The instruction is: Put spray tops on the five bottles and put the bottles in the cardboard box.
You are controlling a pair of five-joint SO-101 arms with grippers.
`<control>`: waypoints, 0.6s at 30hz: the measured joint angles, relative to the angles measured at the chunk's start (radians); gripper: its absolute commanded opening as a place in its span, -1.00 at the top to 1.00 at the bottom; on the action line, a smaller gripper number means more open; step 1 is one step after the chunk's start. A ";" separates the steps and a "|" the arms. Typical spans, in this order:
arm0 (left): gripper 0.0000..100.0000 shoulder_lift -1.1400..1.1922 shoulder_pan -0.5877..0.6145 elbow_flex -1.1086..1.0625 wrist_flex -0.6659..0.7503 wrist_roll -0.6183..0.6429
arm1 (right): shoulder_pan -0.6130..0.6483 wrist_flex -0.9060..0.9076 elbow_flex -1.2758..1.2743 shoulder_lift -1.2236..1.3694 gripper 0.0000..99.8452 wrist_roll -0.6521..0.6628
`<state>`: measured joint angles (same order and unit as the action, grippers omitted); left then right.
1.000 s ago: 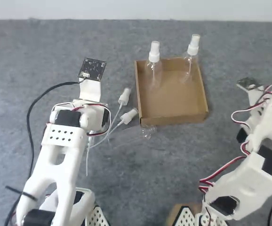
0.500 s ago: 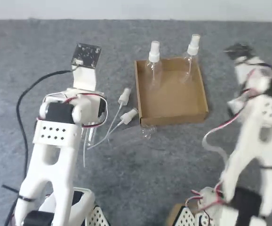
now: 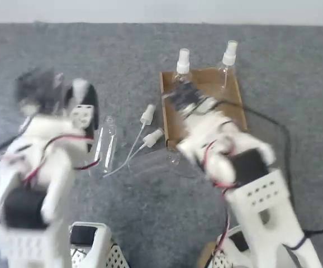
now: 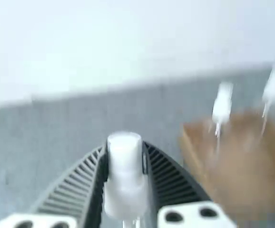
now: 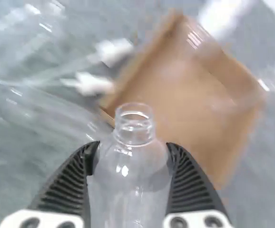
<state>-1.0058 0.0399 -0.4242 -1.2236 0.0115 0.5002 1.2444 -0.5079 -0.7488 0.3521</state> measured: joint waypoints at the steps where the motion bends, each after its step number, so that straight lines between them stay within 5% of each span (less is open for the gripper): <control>1: 0.98 -0.025 0.000 0.025 0.000 0.000 | 0.051 -0.048 -0.037 -0.008 0.99 -0.020; 9: 0.98 -0.081 -0.003 0.218 0.000 0.101 | 0.301 -0.420 -0.321 -0.020 0.98 -0.091; 18: 0.98 -0.081 -0.015 0.144 0.098 0.226 | 0.413 -0.543 -0.420 -0.020 0.99 -0.104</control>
<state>-1.0871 0.0245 -0.2800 -1.1254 0.2371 0.9129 0.7012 -0.9283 -0.7687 0.2478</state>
